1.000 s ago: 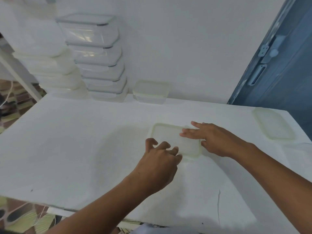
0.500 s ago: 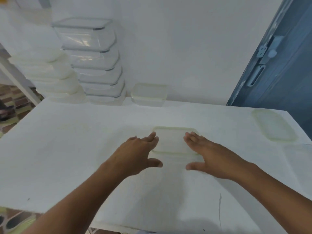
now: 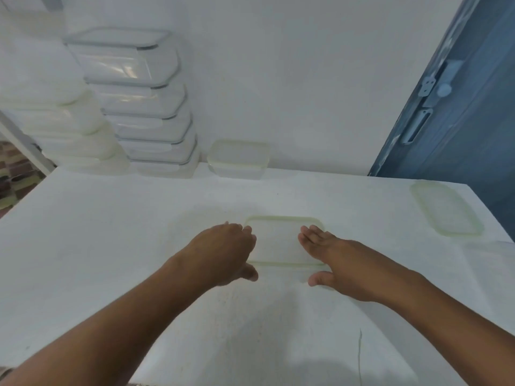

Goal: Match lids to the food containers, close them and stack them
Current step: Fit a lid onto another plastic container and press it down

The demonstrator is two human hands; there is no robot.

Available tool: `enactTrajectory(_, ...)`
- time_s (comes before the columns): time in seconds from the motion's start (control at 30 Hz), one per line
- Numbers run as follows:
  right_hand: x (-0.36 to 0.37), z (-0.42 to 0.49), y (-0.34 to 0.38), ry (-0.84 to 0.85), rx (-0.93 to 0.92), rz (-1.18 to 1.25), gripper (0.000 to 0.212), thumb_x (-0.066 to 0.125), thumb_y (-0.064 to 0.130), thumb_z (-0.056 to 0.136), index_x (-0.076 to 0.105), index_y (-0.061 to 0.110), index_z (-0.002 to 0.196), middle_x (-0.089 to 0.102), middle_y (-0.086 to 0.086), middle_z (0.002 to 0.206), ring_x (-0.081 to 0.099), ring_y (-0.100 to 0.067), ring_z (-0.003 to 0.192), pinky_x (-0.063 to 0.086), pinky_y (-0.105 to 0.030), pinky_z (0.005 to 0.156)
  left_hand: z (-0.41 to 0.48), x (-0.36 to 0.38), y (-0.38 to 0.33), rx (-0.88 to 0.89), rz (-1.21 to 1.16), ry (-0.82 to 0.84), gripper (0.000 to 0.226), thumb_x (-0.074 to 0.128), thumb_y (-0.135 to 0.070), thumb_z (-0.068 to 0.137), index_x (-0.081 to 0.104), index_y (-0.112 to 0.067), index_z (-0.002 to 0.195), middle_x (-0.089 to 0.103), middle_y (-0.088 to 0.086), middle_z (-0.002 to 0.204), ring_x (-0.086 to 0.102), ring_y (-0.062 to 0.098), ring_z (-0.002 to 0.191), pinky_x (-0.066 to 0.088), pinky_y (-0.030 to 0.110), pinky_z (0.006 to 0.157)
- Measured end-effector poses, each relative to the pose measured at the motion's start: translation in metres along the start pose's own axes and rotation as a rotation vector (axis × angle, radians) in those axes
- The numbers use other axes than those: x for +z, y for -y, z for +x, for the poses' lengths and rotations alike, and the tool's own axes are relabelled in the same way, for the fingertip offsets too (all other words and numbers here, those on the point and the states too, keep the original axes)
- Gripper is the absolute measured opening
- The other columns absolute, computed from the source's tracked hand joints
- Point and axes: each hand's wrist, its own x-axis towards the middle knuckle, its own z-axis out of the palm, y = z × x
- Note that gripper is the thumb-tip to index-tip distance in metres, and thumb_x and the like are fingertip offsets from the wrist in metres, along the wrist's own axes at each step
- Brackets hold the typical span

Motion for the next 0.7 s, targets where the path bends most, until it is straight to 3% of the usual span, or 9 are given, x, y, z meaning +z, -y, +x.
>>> enactTrajectory(0.13, -0.014, 0.002, 0.002, 0.048, 0.023, -0.031, 0.083, 0.05, 0.05, 0.101, -0.005, 0.029, 0.16, -0.02, 0.019, 0.157, -0.013, 0.003, 0.148, 0.013, -0.026, 0.122, 0.007, -0.017, 0.0, -0.037, -0.017, 0.058, 0.062, 0.077, -0.066, 0.077, 0.066, -0.009, 0.1, 0.061, 0.003, 0.087, 0.063, 0.023, 0.08, 0.045, 0.032, 0.061)
enactTrajectory(0.17, -0.016, 0.002, 0.003, 0.042, 0.034, -0.037, 0.082, 0.05, 0.049, 0.101, -0.003, 0.028, 0.16, -0.019, 0.02, 0.156, -0.01, 0.002, 0.15, 0.015, -0.027, 0.122, 0.007, -0.02, -0.004, -0.028, 0.012, 0.05, 0.061, 0.077, -0.066, 0.077, 0.065, -0.008, 0.093, 0.062, 0.003, 0.083, 0.063, 0.023, 0.078, 0.047, 0.032, 0.064)
enactTrajectory(0.2, -0.012, 0.002, 0.004, -0.001, 0.034, -0.051, 0.08, 0.049, 0.048, 0.101, 0.0, 0.026, 0.16, -0.015, 0.019, 0.157, -0.004, 0.0, 0.151, 0.018, -0.028, 0.121, 0.007, -0.019, -0.009, -0.002, 0.057, 0.019, 0.057, 0.076, -0.064, 0.079, 0.064, -0.008, 0.087, 0.064, 0.003, 0.084, 0.065, 0.023, 0.08, 0.052, 0.036, 0.079)
enactTrajectory(0.27, 0.006, 0.003, 0.007, -0.223, -0.002, -0.087, 0.067, 0.048, 0.039, 0.101, 0.023, 0.014, 0.158, 0.013, 0.006, 0.163, 0.024, -0.01, 0.15, 0.029, -0.032, 0.119, 0.007, -0.002, -0.018, 0.098, 0.193, -0.083, 0.039, 0.072, -0.05, 0.088, 0.068, -0.011, 0.087, 0.07, 0.009, 0.09, 0.067, 0.028, 0.091, 0.032, 0.051, 0.118)
enactTrajectory(0.3, 0.019, 0.004, 0.008, -0.3, 0.001, -0.11, 0.061, 0.048, 0.034, 0.097, 0.04, 0.007, 0.151, 0.033, -0.005, 0.158, 0.042, -0.018, 0.143, 0.033, -0.033, 0.117, 0.006, 0.013, -0.02, 0.118, 0.269, -0.179, 0.034, 0.072, -0.041, 0.089, 0.072, -0.007, 0.091, 0.072, 0.017, 0.093, 0.068, 0.034, 0.093, 0.028, 0.056, 0.121)
enactTrajectory(0.33, 0.032, 0.005, 0.008, -0.374, -0.009, -0.124, 0.057, 0.045, 0.031, 0.094, 0.051, 0.002, 0.143, 0.047, -0.014, 0.15, 0.052, -0.025, 0.135, 0.037, -0.036, 0.115, 0.005, 0.028, -0.02, 0.099, 0.325, -0.253, 0.037, 0.074, -0.034, 0.086, 0.073, 0.002, 0.096, 0.072, 0.026, 0.095, 0.069, 0.04, 0.094, 0.034, 0.059, 0.118)
enactTrajectory(0.4, 0.05, 0.006, 0.005, -0.457, -0.012, -0.161, 0.056, 0.039, 0.029, 0.094, 0.057, -0.002, 0.137, 0.055, -0.019, 0.143, 0.056, -0.029, 0.131, 0.044, -0.041, 0.111, 0.005, 0.052, -0.013, 0.074, 0.31, -0.418, 0.052, 0.073, -0.033, 0.086, 0.07, 0.014, 0.108, 0.07, 0.036, 0.105, 0.071, 0.044, 0.096, 0.049, 0.055, 0.107)
enactTrajectory(0.57, 0.055, 0.009, 0.004, -0.533, -0.017, -0.225, 0.057, 0.037, 0.029, 0.094, 0.057, -0.001, 0.138, 0.054, -0.017, 0.144, 0.055, -0.027, 0.133, 0.037, -0.039, 0.111, 0.007, 0.059, -0.006, 0.093, 0.166, -0.534, 0.065, 0.087, -0.041, 0.076, 0.071, 0.012, 0.11, 0.072, 0.03, 0.111, 0.073, 0.037, 0.101, 0.056, 0.05, 0.099)
enactTrajectory(0.7, 0.054, 0.008, 0.004, -0.532, -0.012, -0.192, 0.057, 0.038, 0.031, 0.093, 0.058, 0.001, 0.138, 0.055, -0.015, 0.144, 0.055, -0.025, 0.132, 0.029, -0.037, 0.112, 0.004, 0.062, -0.004, 0.074, 0.141, -0.546, 0.06, 0.06, -0.049, 0.089, 0.074, 0.005, 0.112, 0.073, 0.023, 0.115, 0.072, 0.034, 0.108, 0.056, 0.048, 0.097)
